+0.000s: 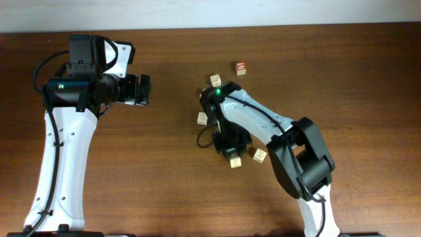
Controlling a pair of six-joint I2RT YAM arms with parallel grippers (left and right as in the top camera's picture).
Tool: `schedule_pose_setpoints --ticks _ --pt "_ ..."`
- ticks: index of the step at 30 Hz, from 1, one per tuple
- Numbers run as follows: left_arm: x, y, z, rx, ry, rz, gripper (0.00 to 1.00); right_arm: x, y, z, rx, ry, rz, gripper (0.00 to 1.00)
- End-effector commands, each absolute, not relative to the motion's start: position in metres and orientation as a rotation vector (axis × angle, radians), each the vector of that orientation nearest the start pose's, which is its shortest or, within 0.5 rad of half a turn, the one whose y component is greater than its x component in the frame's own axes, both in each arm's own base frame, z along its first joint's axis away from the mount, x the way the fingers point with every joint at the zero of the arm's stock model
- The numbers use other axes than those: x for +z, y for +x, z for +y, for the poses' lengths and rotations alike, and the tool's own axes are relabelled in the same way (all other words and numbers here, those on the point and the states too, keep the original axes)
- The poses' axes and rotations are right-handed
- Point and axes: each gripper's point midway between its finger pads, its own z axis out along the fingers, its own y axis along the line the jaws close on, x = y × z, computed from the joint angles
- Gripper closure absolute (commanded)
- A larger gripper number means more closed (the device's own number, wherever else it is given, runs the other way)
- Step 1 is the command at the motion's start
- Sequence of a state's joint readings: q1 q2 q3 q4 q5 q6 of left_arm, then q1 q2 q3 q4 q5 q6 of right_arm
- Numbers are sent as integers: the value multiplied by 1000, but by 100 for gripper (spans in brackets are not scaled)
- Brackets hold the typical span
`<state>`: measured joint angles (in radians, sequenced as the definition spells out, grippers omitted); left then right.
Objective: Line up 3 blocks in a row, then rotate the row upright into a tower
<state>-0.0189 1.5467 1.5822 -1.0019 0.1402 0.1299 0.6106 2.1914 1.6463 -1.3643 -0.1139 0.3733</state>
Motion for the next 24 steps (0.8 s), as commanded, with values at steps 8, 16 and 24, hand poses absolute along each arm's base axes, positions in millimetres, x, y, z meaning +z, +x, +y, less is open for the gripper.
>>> schedule_pose_setpoints --ticks 8,16,24 --pt "249 395 -30 -133 207 2511 1 45 323 187 -39 -164 3306 19" --pt "253 401 -30 -131 207 2483 1 167 568 153 187 -202 2477 13" --pt "250 396 -30 -133 207 2509 1 15 590 168 91 -214 2613 42"
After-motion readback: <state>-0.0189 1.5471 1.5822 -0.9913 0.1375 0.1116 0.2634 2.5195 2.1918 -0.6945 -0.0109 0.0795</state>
